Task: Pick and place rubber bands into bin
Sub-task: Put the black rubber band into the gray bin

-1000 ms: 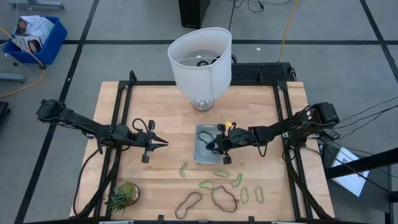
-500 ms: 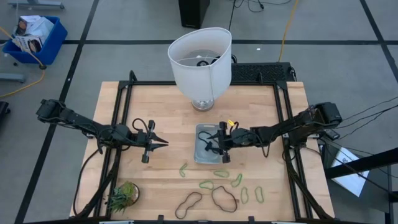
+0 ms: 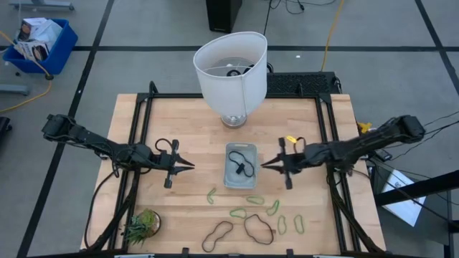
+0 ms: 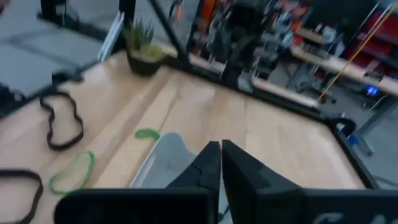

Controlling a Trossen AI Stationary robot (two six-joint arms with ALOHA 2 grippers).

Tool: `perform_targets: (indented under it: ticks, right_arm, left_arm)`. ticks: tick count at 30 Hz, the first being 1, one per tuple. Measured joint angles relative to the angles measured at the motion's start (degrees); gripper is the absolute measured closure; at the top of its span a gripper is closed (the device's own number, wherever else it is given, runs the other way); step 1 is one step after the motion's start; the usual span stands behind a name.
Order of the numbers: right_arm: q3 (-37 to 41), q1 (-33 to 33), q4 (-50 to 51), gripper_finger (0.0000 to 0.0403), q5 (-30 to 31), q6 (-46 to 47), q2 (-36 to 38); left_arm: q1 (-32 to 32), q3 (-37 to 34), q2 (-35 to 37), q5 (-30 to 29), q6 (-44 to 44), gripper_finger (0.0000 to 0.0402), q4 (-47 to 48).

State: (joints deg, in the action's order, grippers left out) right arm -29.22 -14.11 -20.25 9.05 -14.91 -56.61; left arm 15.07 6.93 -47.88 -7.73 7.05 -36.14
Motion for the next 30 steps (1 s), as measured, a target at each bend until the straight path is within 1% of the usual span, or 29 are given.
perform_targets:
  ticks: [3,6,9,13,16,21,24,26,30]
  right_arm:
    - [6.0,0.0,-5.2,0.0391,0.1,0.5,5.3]
    - [11.0,1.4,-5.6,0.0400,0.5,-1.1,11.1]
    - [14.9,4.0,-5.6,0.0400,2.1,0.0,17.1]
    - [18.9,6.6,-5.6,0.0402,-1.6,0.6,24.0]
    - [21.5,7.0,-5.7,0.0402,-1.7,1.0,28.3]
    - [23.4,7.0,-3.4,0.0402,-1.9,1.7,33.8]
    - [23.7,7.0,-1.5,0.0402,-3.5,1.7,36.2]
    - [23.7,7.0,0.3,0.0402,-4.6,1.8,37.4]
    - [23.8,7.0,1.3,0.0402,-4.7,1.8,38.5]
  left_arm:
    - [0.0,0.0,0.0,-0.5,-0.1,0.0355,0.0]
    - [0.0,0.0,0.0,-1.0,0.1,0.0355,0.2]
    - [0.0,0.0,0.0,-2.6,0.2,0.0355,1.0]
    - [0.0,0.0,0.0,-5.1,1.4,0.0355,1.6]
    - [0.0,0.0,0.0,-6.3,4.5,0.0355,2.1]
    - [0.0,0.0,0.0,-6.4,5.0,0.0355,3.4]
    - [0.0,0.0,0.0,-6.6,5.9,0.0355,4.7]
    - [0.0,0.0,0.0,-7.7,5.5,0.0355,5.5]
    - [0.0,0.0,0.0,-9.1,3.4,0.0355,7.3]
